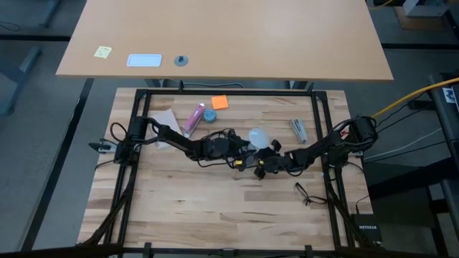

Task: Screw lightbulb
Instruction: Remove the lightbulb from the lamp

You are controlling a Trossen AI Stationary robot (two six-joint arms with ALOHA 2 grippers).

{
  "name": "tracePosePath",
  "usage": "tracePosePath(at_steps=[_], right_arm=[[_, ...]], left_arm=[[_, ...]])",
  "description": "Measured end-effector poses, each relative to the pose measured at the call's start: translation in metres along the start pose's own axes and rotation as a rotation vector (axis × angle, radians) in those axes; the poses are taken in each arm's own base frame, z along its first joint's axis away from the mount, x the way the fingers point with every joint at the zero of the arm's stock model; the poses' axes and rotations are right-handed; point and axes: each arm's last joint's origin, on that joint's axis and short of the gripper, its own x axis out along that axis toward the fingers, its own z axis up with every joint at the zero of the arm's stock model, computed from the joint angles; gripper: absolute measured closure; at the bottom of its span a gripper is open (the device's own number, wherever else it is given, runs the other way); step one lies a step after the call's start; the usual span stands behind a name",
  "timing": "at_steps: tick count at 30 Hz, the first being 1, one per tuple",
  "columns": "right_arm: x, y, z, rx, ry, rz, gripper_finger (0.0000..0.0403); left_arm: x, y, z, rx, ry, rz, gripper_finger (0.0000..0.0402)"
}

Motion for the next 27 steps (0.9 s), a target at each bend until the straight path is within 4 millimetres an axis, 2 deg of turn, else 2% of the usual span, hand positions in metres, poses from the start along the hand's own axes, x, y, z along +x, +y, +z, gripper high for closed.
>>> tracePosePath(at_steps=[7, 11, 16, 22, 27], right_arm=[[-0.003, 0.009, 0.003, 0.018, -0.032, 0.068, 0.0342], [-0.010, 0.023, 0.014, 0.039, -0.134, 0.158, 0.0342], [-0.019, 0.034, 0.023, -0.038, -0.265, 0.212, 0.0342], [-0.030, 0.028, 0.032, -0.073, -0.286, 0.169, 0.0342], [-0.049, 0.017, 0.040, -0.094, -0.276, 0.069, 0.0342]], left_arm=[[0.000, 0.002, 0.000, 0.003, -0.006, 0.045, 0.0249], [0.000, 0.003, 0.000, 0.002, -0.008, 0.059, 0.0249], [0.001, 0.005, 0.001, -0.007, -0.010, 0.059, 0.0249], [0.000, 0.003, 0.006, -0.054, -0.094, 0.035, 0.0249], [-0.003, -0.001, 0.012, -0.056, -0.101, 0.014, 0.0249]])
